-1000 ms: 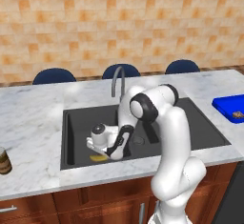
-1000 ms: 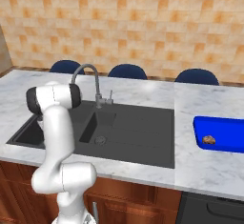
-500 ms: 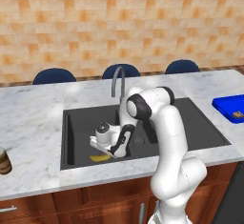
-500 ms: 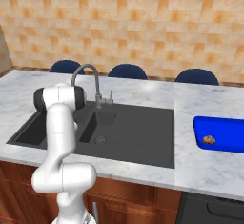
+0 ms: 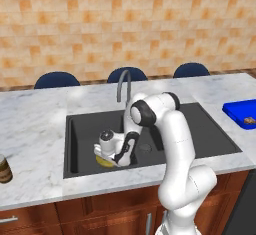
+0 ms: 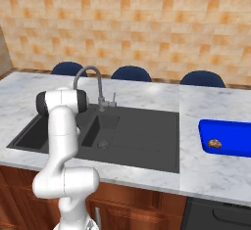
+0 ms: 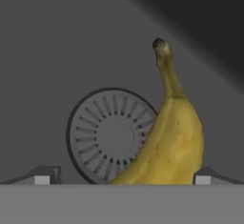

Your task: Pick up all produce items and place them in the sink. Turn on the sink faucet to wash them. Then turn the sink off and put them in the tray.

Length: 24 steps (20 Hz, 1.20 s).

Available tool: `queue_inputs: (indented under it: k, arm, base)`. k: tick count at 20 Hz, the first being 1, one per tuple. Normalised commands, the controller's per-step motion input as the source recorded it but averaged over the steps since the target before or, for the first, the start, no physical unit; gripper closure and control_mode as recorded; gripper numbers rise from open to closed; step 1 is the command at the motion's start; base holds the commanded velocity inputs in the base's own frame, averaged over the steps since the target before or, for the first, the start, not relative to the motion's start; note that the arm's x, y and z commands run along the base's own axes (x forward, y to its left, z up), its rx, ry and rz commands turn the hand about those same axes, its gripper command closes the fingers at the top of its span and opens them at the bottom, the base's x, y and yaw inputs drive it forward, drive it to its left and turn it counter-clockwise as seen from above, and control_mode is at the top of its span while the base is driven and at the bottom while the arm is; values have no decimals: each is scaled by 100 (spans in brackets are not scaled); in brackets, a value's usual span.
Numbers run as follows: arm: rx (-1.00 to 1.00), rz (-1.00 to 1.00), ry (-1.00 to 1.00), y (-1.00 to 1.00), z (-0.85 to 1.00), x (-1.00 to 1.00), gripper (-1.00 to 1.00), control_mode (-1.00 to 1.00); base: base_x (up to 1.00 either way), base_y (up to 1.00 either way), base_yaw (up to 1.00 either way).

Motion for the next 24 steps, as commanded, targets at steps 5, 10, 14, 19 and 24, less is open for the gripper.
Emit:
queue_inputs:
  k: [5,10,14,19,24]
  arm:
    - [0,0,0,0,-48,1,100,-100]
    - [0,0,1,0,-25,0,100,-100]
    - [1,0,0,0,-4,0,100,-100]
    - [6,0,0,0,18,0,100,-100]
    - [7,0,0,0,59,0,100,-100]
  base:
    - [0,0,0]
    - [0,0,0]
    - [0,0,0]
    - [0,0,0]
    - [0,0,0]
